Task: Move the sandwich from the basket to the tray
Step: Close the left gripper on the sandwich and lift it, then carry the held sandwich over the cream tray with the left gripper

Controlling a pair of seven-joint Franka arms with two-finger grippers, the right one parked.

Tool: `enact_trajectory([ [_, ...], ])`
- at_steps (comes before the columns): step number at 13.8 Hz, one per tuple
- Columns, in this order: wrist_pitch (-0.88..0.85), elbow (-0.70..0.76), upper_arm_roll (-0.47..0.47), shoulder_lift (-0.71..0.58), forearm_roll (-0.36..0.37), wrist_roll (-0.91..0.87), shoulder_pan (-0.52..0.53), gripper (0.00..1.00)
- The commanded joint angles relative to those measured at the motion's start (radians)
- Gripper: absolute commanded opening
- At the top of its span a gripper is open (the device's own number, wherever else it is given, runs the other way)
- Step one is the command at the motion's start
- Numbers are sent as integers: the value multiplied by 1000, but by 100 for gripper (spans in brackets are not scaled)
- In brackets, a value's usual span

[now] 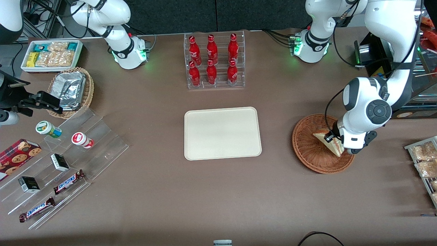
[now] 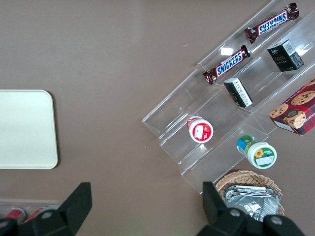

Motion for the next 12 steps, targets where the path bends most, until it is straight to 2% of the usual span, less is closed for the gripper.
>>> enact_trajectory([
  [1, -91, 75, -1, -10, 19, -22, -95, 0],
  [7, -125, 176, -3, 8, 5, -27, -378, 0],
  [12, -122, 395, -10, 172, -11, -45, -559, 0],
])
